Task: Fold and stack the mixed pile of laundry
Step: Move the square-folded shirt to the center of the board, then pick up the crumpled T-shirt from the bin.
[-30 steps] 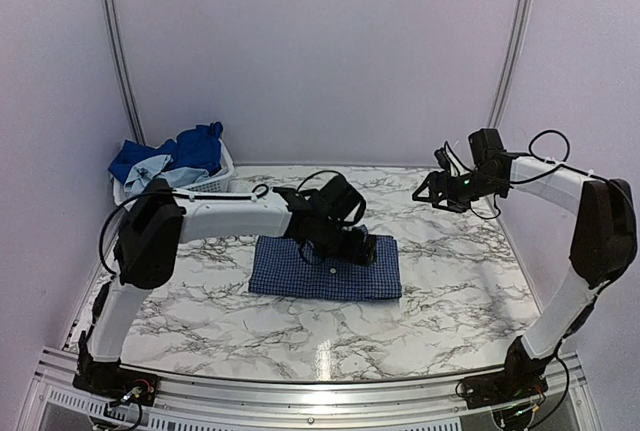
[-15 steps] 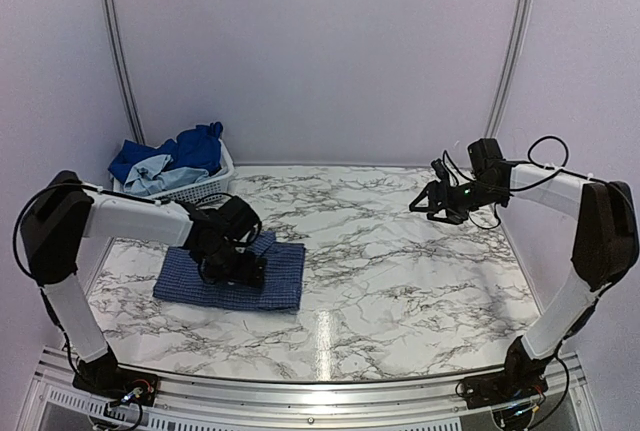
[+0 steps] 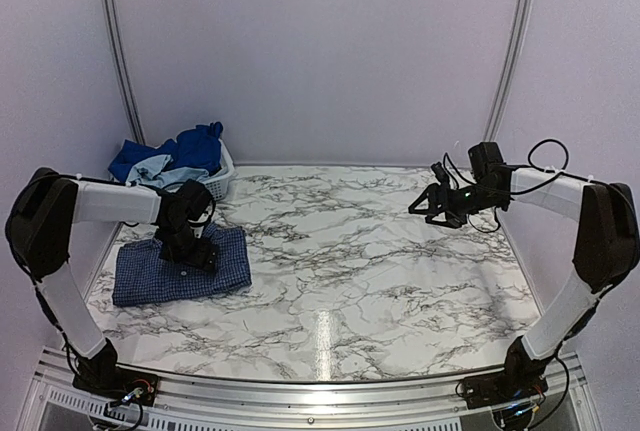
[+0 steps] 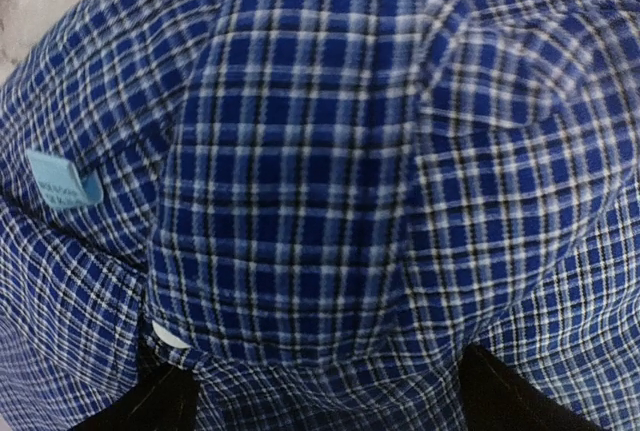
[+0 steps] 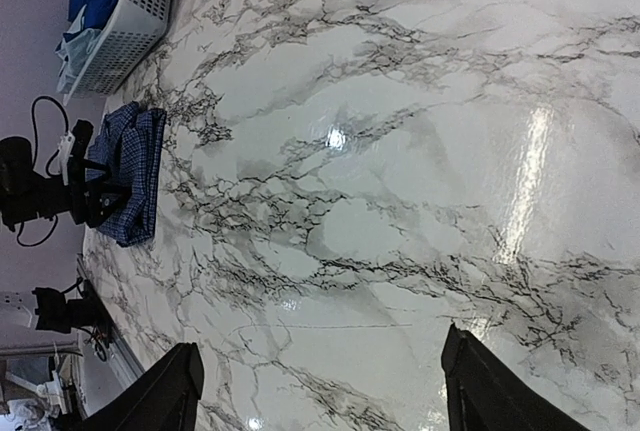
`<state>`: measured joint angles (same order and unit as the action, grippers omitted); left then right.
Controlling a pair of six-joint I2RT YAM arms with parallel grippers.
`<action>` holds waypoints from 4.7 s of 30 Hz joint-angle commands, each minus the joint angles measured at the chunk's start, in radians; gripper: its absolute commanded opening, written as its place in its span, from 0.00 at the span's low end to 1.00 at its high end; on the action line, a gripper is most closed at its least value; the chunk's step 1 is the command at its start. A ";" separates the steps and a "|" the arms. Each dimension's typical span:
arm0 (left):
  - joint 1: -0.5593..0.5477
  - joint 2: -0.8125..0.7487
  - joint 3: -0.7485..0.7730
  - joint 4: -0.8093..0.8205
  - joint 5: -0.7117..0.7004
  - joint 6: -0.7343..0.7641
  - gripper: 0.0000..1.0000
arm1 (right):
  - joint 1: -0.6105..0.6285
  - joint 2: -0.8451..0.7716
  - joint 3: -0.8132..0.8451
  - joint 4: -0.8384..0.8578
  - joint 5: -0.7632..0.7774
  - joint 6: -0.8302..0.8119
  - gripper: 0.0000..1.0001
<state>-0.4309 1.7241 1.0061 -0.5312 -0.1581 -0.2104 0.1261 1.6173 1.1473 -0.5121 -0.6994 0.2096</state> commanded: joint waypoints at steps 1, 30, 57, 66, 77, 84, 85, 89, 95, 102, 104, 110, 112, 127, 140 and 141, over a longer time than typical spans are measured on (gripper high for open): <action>0.012 0.078 0.036 -0.149 -0.155 0.158 0.92 | 0.002 -0.032 0.013 0.006 -0.023 -0.006 0.78; -0.307 0.137 0.283 -0.075 -0.067 -0.642 0.99 | 0.003 -0.021 0.028 0.044 -0.064 0.042 0.78; -0.281 -0.068 0.197 -0.197 -0.218 -0.471 0.99 | 0.003 -0.015 0.038 0.029 -0.065 0.037 0.79; 0.004 -0.047 0.750 -0.265 -0.232 -0.298 0.99 | 0.003 -0.029 0.072 0.001 -0.031 0.030 0.79; 0.318 0.300 1.166 -0.243 -0.080 -0.157 0.99 | 0.004 -0.059 0.069 -0.011 0.012 0.063 0.80; 0.343 0.546 1.332 -0.225 -0.012 -0.081 0.99 | 0.002 -0.065 0.056 -0.018 0.047 0.095 0.80; 0.345 0.572 1.350 -0.220 0.004 -0.075 0.99 | 0.003 -0.065 0.052 -0.014 0.047 0.103 0.80; 0.346 0.583 1.310 -0.221 0.016 -0.093 0.99 | 0.002 -0.065 0.057 -0.023 0.066 0.117 0.80; 0.344 0.400 1.061 -0.199 -0.117 -0.113 0.99 | 0.002 -0.064 0.047 -0.010 0.069 0.130 0.80; 0.421 0.348 0.992 -0.244 -0.207 -0.163 0.99 | 0.004 -0.032 0.059 0.000 0.053 0.124 0.80; 0.458 0.351 0.968 -0.247 -0.193 -0.173 0.99 | 0.004 -0.031 0.060 0.001 0.054 0.123 0.80; 0.469 0.378 0.910 -0.257 -0.171 -0.190 0.99 | 0.003 -0.040 0.055 -0.003 0.058 0.123 0.80; 0.470 0.389 0.893 -0.258 -0.172 -0.193 0.94 | 0.003 -0.043 0.054 -0.004 0.058 0.122 0.80; 0.457 0.162 1.030 -0.182 -0.044 -0.204 0.00 | 0.004 -0.056 0.055 0.004 0.034 0.102 0.80; 0.356 0.140 1.462 0.057 0.094 -0.288 0.00 | 0.003 -0.074 0.069 0.003 0.017 0.093 0.81; 0.350 0.130 1.462 0.090 0.101 -0.292 0.00 | 0.004 -0.078 0.069 0.002 0.017 0.091 0.81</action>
<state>-0.0685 1.9095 2.4367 -0.6315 -0.1059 -0.4690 0.1261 1.5780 1.1812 -0.5240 -0.6712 0.3176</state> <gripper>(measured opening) 0.015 0.805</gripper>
